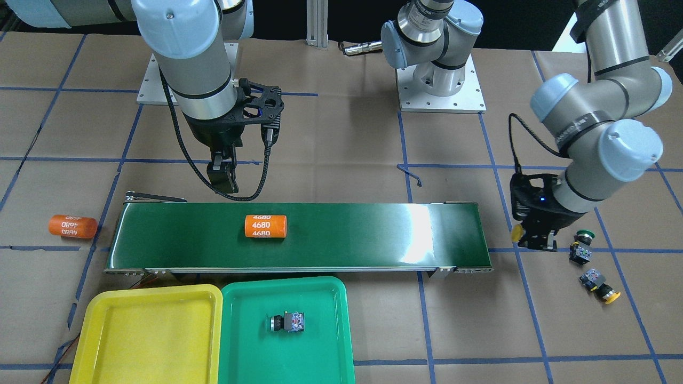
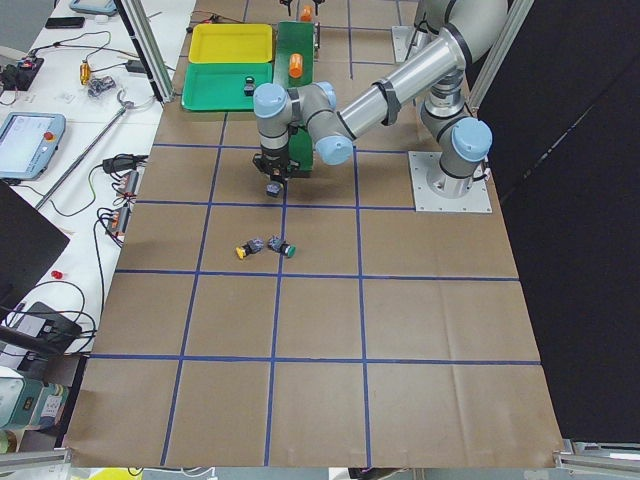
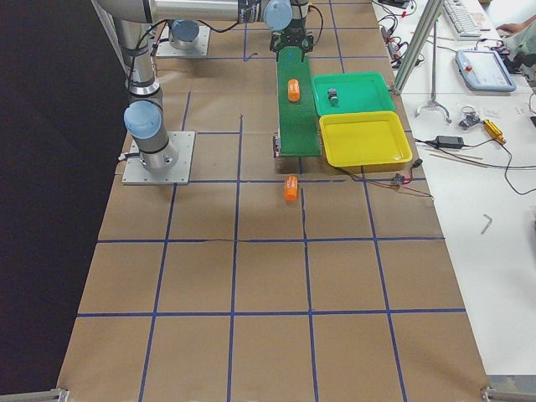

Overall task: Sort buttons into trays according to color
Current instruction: 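Place the yellow-cap button on the belt with the left gripper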

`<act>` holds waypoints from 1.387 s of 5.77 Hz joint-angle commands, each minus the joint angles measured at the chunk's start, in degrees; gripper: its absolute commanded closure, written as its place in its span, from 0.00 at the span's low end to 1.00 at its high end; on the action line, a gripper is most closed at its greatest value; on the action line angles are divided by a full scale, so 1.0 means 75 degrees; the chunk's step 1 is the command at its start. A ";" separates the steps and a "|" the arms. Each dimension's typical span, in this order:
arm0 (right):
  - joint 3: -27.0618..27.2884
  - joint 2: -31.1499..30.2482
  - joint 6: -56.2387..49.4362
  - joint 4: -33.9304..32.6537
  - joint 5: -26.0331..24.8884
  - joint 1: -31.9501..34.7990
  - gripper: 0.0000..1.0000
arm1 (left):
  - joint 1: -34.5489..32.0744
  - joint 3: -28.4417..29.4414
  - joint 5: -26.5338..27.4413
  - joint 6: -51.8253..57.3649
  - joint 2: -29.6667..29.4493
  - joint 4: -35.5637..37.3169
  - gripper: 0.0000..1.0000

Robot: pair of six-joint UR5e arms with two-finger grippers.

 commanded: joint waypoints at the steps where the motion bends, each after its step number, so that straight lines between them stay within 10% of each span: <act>1: 0.0000 0.0003 0.0000 0.0000 -0.0003 0.0000 0.00 | -0.1328 -0.0081 -0.0015 -0.2627 0.0037 -0.0106 0.93; 3: 0.0000 0.0003 0.0000 0.0000 0.0009 0.0000 0.00 | -0.1756 -0.0198 -0.0027 -0.3072 -0.0139 -0.0036 0.88; 4: 0.0000 -0.0008 0.0000 0.0012 -0.0003 0.0000 0.00 | -0.1733 -0.0164 0.0020 -0.3073 -0.0163 -0.0048 0.01; 8: 0.0012 0.0003 0.0011 0.0000 0.0009 0.0012 0.00 | 0.0801 -0.0210 -0.0026 -0.2631 0.0154 -0.0130 0.02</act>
